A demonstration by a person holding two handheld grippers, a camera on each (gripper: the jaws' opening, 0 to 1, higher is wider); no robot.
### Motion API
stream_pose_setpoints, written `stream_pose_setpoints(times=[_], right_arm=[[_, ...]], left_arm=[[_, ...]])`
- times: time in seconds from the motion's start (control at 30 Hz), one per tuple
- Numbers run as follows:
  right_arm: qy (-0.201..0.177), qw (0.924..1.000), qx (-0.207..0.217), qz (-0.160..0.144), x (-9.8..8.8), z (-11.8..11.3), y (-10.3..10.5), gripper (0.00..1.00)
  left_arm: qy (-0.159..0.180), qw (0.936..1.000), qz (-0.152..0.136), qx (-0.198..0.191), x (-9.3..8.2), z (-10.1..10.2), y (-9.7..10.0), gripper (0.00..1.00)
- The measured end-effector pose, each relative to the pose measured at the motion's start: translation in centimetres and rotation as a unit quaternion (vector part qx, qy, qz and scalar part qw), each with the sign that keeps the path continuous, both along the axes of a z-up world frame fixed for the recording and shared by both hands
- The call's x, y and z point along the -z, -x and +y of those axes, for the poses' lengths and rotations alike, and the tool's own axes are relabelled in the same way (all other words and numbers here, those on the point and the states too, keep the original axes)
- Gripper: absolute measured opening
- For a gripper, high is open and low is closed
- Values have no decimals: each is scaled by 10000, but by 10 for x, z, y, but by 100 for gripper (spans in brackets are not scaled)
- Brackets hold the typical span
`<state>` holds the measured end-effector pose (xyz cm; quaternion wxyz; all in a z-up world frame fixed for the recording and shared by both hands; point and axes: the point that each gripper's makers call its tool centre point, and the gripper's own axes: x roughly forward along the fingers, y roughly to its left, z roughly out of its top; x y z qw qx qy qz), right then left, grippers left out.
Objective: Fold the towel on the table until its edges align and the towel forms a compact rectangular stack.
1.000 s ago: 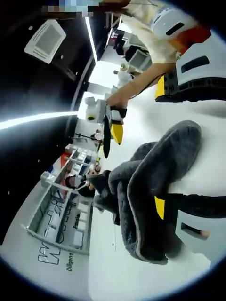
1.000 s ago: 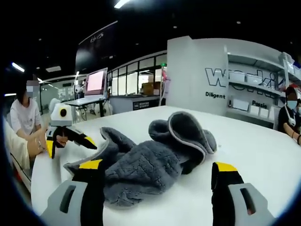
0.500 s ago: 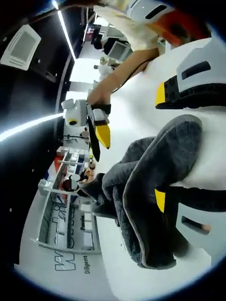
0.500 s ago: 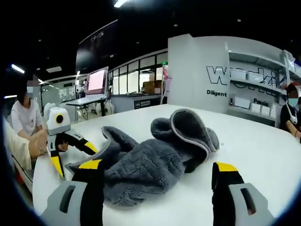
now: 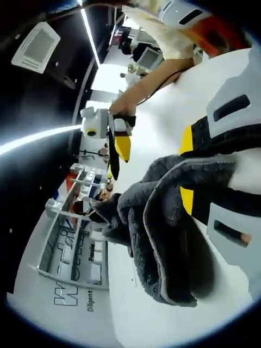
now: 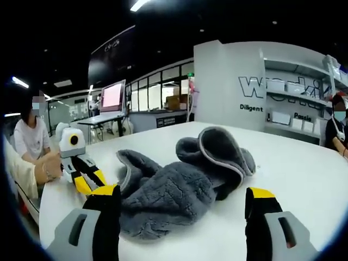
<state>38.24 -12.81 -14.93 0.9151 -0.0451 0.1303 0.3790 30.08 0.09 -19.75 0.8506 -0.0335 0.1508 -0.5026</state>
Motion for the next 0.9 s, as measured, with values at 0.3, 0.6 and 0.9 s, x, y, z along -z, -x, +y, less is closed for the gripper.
stream_pose_setpoints(times=[0.3,0.6,0.9], right_arm=[[50,10000,3,19,3,1,2,97],[73,10000,5,26,4,0,1,96],[161,9999,-6,49,8,0,1,95]], left_arm=[[-498,9988,39,4,16,-1,4,16],[-381,9993,19,-63,11,2,2,3],[-139,9976,-32,-684,-6,34,-18,2]])
